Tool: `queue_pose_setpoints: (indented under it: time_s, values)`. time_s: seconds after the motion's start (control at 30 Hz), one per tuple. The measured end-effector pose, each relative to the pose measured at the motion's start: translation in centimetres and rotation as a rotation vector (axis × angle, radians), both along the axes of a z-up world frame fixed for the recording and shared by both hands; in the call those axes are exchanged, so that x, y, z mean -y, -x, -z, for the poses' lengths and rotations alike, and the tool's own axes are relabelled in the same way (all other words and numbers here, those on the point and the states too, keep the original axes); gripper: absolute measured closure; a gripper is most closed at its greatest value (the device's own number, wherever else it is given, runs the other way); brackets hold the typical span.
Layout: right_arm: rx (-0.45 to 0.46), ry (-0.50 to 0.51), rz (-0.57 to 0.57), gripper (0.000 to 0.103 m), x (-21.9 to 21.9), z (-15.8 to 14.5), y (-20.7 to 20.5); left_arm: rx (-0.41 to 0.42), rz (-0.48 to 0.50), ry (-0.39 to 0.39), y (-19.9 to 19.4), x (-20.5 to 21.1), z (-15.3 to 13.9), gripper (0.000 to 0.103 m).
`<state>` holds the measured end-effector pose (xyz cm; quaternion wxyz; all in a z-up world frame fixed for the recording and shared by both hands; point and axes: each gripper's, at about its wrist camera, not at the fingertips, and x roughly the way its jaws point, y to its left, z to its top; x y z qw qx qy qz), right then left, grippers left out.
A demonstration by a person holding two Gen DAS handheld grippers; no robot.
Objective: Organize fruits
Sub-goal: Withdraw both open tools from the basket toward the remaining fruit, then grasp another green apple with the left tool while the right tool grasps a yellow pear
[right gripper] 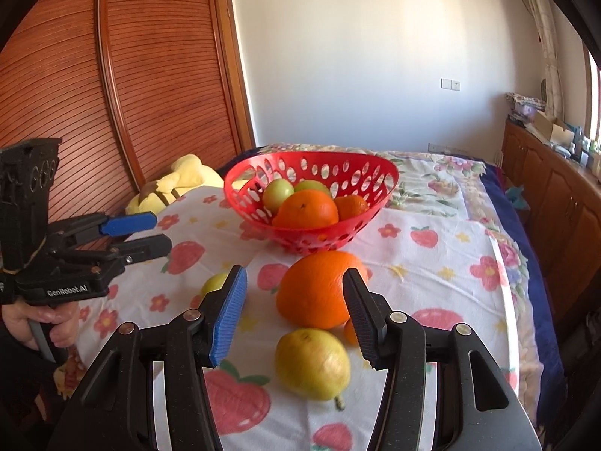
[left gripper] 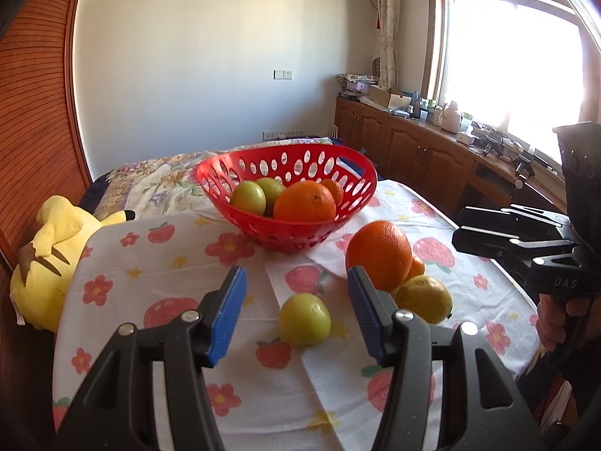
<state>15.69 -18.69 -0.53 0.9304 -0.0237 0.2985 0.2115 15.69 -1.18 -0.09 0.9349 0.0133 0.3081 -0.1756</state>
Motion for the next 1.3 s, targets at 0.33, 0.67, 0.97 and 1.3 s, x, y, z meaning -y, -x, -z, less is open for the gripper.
queue_pose_setpoints:
  time_s: [0.33, 0.67, 0.97, 1.3]
  values:
    - [-0.069, 0.022, 0.022, 0.042, 0.3, 4.0, 0.3, -0.077, 0.007, -0.032, 0.1, 1.2, 5.3, 0.047]
    - [-0.130, 0.031, 0.029, 0.041, 0.5, 6.5, 0.3, -0.101, 0.005, -0.049, 0.0, 1.6, 7.6, 0.047]
    - [-0.132, 0.054, 0.049, 0.030, 0.3, 7.7, 0.3, -0.105, 0.004, -0.047, -0.2, 1.6, 8.0, 0.047]
    - [-0.157, 0.019, 0.068, 0.030, 0.9, 8.7, 0.2, -0.117, -0.001, -0.037, -0.4, 1.3, 8.2, 0.047]
